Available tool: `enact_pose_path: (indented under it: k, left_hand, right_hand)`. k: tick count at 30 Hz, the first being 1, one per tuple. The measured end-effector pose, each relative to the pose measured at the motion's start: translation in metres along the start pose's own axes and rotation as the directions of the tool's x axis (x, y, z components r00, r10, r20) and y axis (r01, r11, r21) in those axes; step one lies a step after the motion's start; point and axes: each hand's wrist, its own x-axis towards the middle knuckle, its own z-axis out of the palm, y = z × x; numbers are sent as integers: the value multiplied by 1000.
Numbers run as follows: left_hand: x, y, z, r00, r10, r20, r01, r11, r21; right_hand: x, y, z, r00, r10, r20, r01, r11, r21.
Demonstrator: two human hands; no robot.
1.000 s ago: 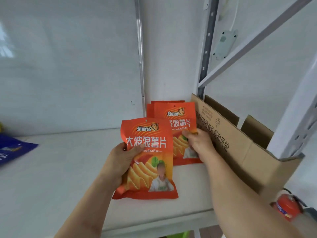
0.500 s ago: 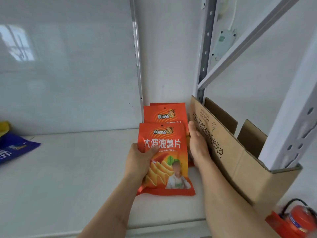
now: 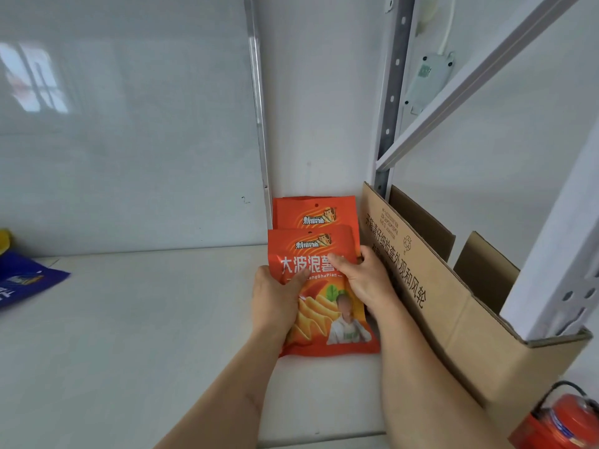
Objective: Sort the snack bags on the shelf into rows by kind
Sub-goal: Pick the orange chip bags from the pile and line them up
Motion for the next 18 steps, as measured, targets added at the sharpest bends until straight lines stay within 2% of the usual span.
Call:
enact_pose_path:
  k: [18]
  left_hand:
    - [14,2,2,999,4,45,-7,997,77]
  right_hand:
    - [-1,-16,4,991,-29,-130,-9,958,-288]
